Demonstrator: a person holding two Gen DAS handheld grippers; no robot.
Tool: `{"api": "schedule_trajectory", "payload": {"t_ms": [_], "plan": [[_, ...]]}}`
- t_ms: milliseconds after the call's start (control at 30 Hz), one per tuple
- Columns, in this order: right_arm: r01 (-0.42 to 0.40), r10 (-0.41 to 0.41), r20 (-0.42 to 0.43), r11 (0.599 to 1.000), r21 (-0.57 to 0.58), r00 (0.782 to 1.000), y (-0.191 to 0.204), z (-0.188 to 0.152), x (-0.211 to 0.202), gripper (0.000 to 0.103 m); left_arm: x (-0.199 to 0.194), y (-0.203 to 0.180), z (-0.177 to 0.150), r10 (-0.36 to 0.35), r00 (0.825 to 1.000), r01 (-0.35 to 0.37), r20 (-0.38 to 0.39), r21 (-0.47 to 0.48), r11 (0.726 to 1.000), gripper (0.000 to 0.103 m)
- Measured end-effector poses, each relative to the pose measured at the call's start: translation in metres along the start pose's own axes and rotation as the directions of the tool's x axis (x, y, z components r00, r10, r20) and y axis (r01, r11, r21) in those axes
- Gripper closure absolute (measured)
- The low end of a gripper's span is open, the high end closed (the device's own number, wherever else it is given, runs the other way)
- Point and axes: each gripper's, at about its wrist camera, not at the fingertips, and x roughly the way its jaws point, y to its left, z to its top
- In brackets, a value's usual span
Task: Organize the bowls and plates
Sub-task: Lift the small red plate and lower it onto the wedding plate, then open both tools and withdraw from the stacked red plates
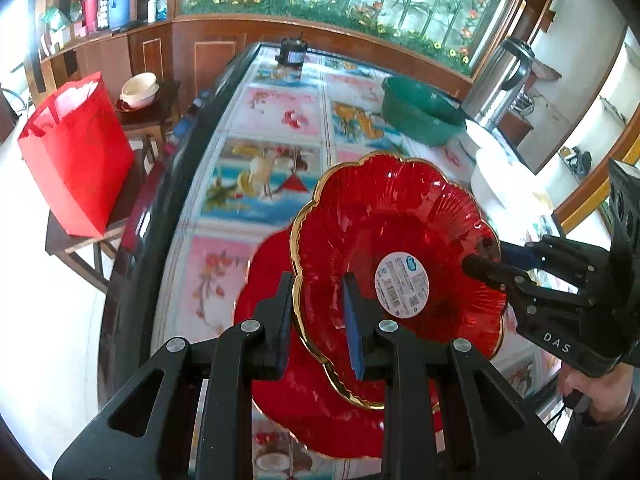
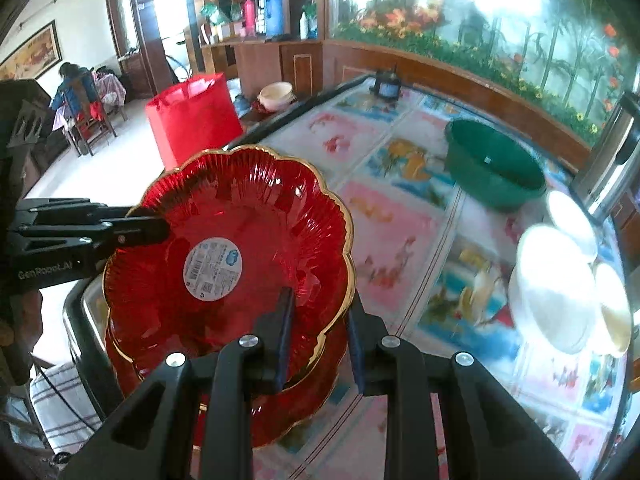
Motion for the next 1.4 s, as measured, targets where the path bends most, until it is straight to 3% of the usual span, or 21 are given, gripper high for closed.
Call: {"api": "schedule_trajectory", "payload": {"t_ms": [433, 800, 900, 1067, 1300, 1400], "plan": [[0.017, -0.019, -0.084, 0.999, -0.032, 0.996, 0.01, -0.016, 0.028, 0.077, 0.033, 0.007, -0.02, 0.078, 0.996, -0.077, -0.054, 0.009, 0.997, 0.081], [0.032, -0.042, -0.123, 0.996, -0.082, 0.992, 0.019, -0.019, 0.033, 0.074, 0.039, 0.007, -0.023, 0.111, 0.991, -0.109, -0.074, 0.038, 0.993, 0.08], [0.039, -0.051, -0.124, 0.994, -0.097, 0.991, 0.022, -0.02, 0.034, 0.071, 0.039, 0.008, -0.022, 0.113, 0.991, -0.111, -0.073, 0.027, 0.993, 0.08], [0.031, -0.046, -0.125, 0.993, -0.113, 0.991, 0.026, -0.019, 0.034, 0.058, 0.039, 0.004, -0.024, 0.152, 0.986, -0.149, -0.062, 0.051, 0.988, 0.08], [0.03, -0.047, -0.129, 0.991, -0.129, 0.991, 0.03, -0.019, 0.03, 0.046, 0.038, -0.003, -0.024, 0.171, 0.984, -0.168, -0.041, 0.082, 0.982, 0.072], [0.029, -0.04, -0.102, 0.993, -0.114, 0.994, 0.027, -0.018, 0.021, 0.041, 0.032, -0.004, -0.022, 0.162, 0.987, -0.161, -0.006, 0.077, 0.984, 0.061]]}}
